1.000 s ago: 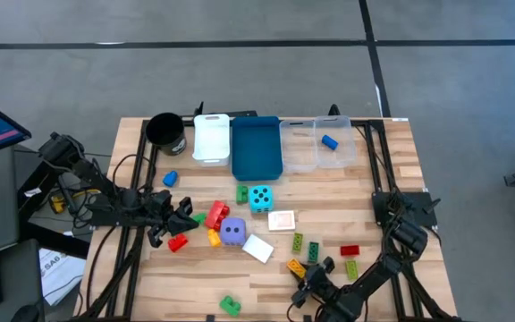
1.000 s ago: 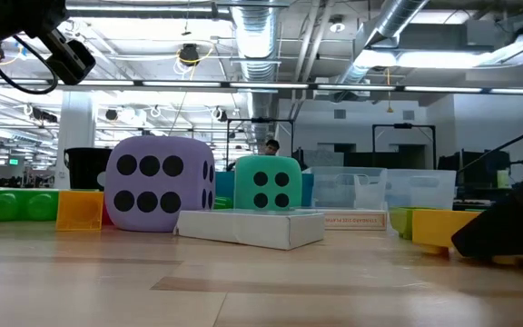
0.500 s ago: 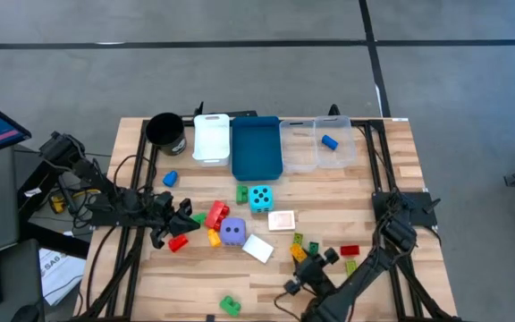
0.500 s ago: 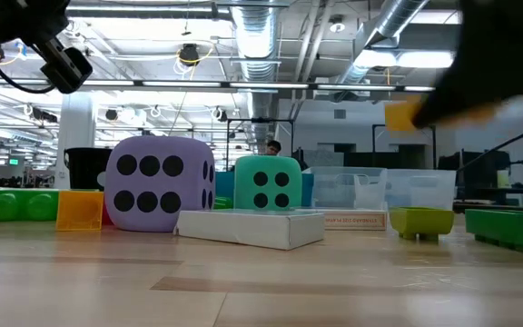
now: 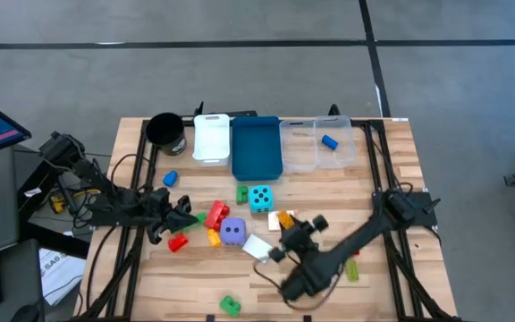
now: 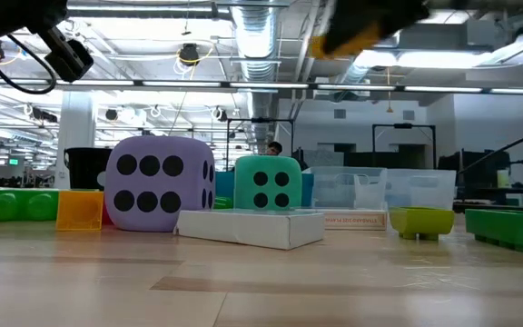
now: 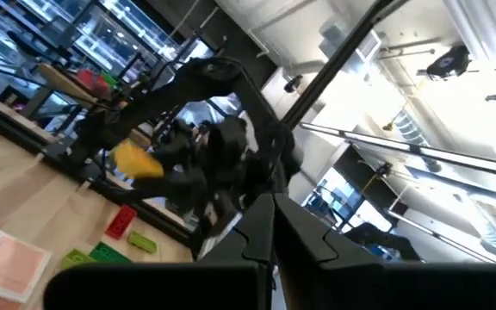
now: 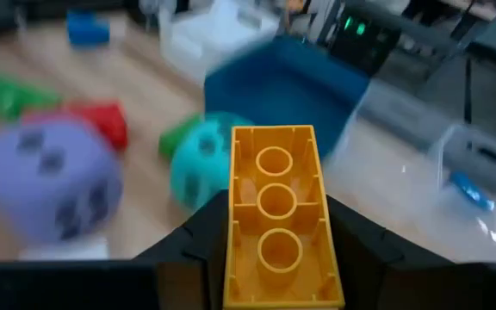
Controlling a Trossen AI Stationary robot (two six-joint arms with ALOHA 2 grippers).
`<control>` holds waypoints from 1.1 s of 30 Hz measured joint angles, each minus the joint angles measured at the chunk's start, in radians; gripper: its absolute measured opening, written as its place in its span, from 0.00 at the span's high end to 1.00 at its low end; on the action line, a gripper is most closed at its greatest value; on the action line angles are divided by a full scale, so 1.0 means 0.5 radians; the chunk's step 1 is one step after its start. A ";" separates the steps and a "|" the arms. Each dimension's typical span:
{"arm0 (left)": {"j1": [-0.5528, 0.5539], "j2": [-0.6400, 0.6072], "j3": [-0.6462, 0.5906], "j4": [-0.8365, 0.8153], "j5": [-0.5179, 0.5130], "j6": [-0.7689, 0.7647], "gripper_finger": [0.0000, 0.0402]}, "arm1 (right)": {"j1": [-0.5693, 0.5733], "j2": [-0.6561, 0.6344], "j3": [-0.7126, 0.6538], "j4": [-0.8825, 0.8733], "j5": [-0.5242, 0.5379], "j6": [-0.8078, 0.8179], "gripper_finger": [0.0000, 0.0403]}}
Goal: Pick & Place Toys
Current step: Put the small yellow game piece into the right transparent bin
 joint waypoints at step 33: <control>0.194 -0.020 0.000 0.053 -0.020 -0.001 1.00 | -0.847 -1.257 0.001 0.209 -0.695 -1.899 0.66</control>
